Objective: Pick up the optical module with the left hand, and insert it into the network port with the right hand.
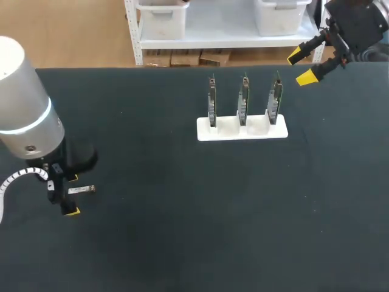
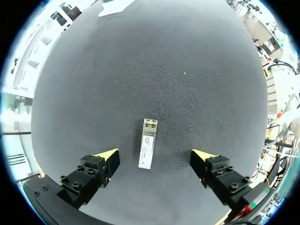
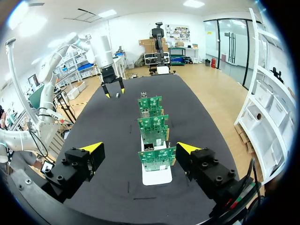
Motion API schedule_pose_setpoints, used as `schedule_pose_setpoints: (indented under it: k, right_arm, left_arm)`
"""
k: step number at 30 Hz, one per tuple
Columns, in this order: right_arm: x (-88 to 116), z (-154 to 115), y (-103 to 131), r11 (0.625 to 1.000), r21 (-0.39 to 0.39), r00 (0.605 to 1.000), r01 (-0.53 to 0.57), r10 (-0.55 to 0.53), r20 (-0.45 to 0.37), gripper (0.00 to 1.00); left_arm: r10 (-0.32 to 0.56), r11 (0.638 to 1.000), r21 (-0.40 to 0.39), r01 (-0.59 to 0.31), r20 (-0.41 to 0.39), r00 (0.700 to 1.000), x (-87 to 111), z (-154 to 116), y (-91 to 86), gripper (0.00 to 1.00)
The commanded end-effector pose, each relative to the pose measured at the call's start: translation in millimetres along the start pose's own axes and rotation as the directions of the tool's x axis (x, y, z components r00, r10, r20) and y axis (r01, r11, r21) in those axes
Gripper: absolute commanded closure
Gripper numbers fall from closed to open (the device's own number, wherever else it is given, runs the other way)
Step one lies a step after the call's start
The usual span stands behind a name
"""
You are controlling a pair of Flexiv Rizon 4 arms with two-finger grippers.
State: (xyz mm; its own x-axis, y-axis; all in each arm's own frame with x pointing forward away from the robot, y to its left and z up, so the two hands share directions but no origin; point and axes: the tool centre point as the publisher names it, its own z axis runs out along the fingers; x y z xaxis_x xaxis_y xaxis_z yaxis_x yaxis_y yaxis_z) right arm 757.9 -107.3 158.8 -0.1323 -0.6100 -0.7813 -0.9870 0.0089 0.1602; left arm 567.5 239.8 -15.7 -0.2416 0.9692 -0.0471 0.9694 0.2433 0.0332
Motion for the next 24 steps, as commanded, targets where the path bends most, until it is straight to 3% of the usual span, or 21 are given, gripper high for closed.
schedule_pose_setpoints:
  k: [1, 24]
  right_arm:
    - [-0.2, 0.4, 1.4, 1.0, 0.004, 1.0, 0.0, 0.0, -0.001, 0.0]
    - [-0.2, 0.4, 1.4, 1.0, 0.004, 1.0, 0.0, 0.0, -0.001, 0.0]
  left_arm:
    - [0.001, 1.0, 0.002, -0.001, -0.016, 1.0, -4.1, 2.0, 2.2, 0.0]
    - [-0.021, 1.0, 0.02, 0.022, -0.031, 0.999, -2.8, 6.0, 5.3, 0.0]
